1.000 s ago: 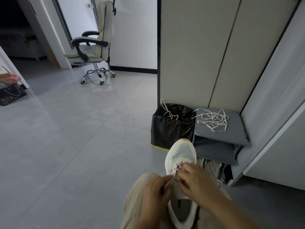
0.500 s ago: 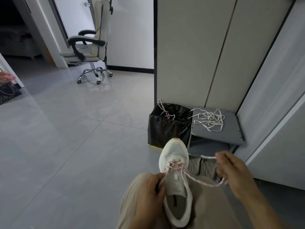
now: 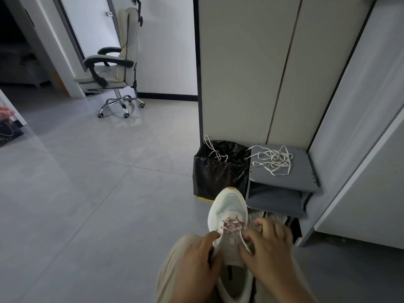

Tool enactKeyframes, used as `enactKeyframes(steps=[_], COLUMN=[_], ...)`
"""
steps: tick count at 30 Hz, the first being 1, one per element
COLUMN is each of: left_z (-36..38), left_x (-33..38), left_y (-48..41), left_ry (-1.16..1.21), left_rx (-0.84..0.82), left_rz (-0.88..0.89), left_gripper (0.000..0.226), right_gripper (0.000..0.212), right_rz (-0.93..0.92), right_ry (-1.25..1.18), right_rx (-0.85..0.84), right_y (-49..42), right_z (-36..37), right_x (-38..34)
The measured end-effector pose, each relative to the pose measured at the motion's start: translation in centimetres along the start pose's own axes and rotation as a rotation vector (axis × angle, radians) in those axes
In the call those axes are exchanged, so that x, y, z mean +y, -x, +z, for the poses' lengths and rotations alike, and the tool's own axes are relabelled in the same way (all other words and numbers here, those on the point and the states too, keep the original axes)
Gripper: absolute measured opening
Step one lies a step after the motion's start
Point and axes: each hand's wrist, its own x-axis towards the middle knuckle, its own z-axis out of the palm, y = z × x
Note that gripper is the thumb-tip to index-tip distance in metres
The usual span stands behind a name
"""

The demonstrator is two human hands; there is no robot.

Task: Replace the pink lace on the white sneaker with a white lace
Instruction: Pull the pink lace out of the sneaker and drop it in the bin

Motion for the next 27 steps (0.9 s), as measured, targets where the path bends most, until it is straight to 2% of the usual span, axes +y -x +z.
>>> enactKeyframes(steps=[5,9,12,15,17,20,21,22,24,26,27], left_z=[0.6,1.0,0.5,0.0,-0.4,-0.9,-0.7,-0.6,0.0,-0.3,-0.4], left_x=[1.7,3.1,2.6,0.7,-0.8,-2.6,-3.0,-3.0,-2.5,-0.8,0.1], left_y=[-3.0,-6.2,-6.4,-5.4,-4.4,-2.9,-2.6,-2.5,-2.8,-3.7,-4.1], left_ry=[-0.14,-0.31,-0.276,-0.114,0.079,0.428,0.483,0.467,0.381,0.278,0.217], left_rx=[0.082,-0.043,-0.004,0.111,0.161,0.178,0.172,0.145,0.081,0.107,0.114], left_rz=[0.251,0.335,0.368,0.418,0.342,-0.092,-0.195,-0.235,-0.227,-0.125,-0.013], left_gripper=[0.026,0.039,0.033,0.011,0.014,0.012,0.009,0.017,0.038,0.029,0.022], right_gripper=[0.024,0.03,0.033,0.031,0.028,0.028,0.027,0.026,0.026,0.026,0.026], right_rz=[0.024,0.063,0.089,0.111,0.164,0.103,0.066,0.042,0.024,0.003,-0.007], right_ry=[-0.155,-0.172,-0.122,-0.123,-0.185,-0.228,-0.25,-0.273,-0.313,-0.336,-0.34], right_rx=[-0.009,0.067,0.105,0.108,0.109,0.072,0.052,0.034,0.013,0.013,0.013], right_y=[0.6,0.8,0.7,0.9,0.9,0.7,0.6,0.5,0.4,0.5,0.6], right_z=[0.8,0.8,0.8,0.9,1.0,1.4,1.4,1.4,1.3,1.3,1.3], right_x=[1.0,1.1,1.0,1.1,1.2,1.2,1.2,1.1,1.1,1.0,1.0])
